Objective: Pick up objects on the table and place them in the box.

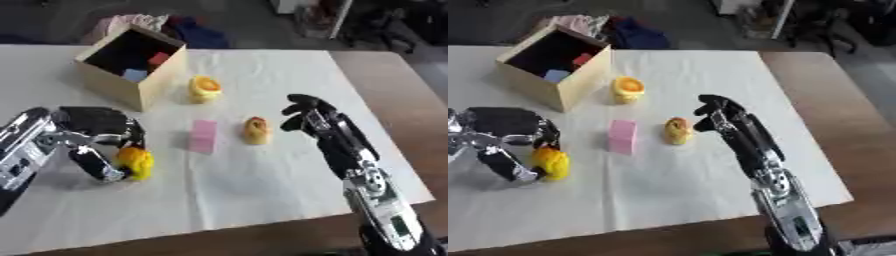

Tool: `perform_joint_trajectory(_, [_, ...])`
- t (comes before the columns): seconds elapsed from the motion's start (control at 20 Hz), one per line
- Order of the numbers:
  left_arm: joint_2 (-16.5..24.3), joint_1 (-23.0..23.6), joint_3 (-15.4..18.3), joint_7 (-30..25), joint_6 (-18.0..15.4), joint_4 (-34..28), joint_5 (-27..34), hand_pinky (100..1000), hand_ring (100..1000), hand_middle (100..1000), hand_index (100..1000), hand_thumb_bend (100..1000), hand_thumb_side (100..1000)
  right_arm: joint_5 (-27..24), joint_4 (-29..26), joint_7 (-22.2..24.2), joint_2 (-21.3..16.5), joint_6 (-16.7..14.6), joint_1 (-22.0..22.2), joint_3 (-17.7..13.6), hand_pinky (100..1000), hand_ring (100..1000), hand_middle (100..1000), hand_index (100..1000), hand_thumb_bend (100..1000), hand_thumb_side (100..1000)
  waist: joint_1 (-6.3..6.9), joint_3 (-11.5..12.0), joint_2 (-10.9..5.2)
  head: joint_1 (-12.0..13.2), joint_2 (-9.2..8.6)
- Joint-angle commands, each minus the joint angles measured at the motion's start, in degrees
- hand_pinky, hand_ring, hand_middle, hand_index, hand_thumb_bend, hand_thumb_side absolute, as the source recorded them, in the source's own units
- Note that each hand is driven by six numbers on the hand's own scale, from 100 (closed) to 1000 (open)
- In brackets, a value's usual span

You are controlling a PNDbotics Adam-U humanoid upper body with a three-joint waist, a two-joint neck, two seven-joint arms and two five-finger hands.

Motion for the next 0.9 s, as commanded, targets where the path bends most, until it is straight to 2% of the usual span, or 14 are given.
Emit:
perform_joint_trajectory(0.05, [3.6, -1.7, 1.9, -8.0, -7.8, -4.2, 3.0, 653, 466, 464, 622, 165, 289, 0.2, -0.7, -0.1, -0.8, -0.1, -0.6, -0.6, 680, 587, 633, 810, 100, 722, 0.33, 0.1, -0.01, -0.2, -0.79])
perform_joint_trajectory(0.25, [6.4, -3.7, 4.7, -6.4, -4.9, -6.0, 4.6, 658, 470, 465, 625, 214, 294, 0.2, -0.7, -0.1, -0.9, -0.1, -0.5, -0.6, 680, 587, 633, 810, 100, 723, 0.40, 0.2, -0.06, -0.3, -0.83])
perform_joint_trajectory(0.4, [6.4, -6.2, 7.6, -3.1, -2.4, -2.5, 2.6, 666, 485, 477, 632, 242, 291, 0.2, -0.6, -0.1, -0.9, -0.1, -0.4, -0.6, 680, 587, 633, 810, 100, 722, 0.32, 0.3, -0.15, -0.4, -0.89])
perform_joint_trajectory(0.65, [2.5, -11.7, 12.5, 6.0, 0.9, 8.7, -6.2, 686, 505, 496, 653, 294, 271, 0.0, -0.6, -0.1, -0.9, 0.0, -0.3, -0.5, 680, 587, 633, 810, 100, 722, -0.05, 0.2, -0.22, -0.3, -0.97])
perform_joint_trajectory(0.9, [-3.7, -16.9, 18.2, 17.5, 4.3, 22.0, -18.3, 691, 509, 505, 669, 258, 229, -0.2, -0.6, 0.3, -0.5, 0.0, -0.4, -0.1, 680, 587, 633, 810, 100, 723, -0.68, -0.5, -0.02, 0.5, -1.12])
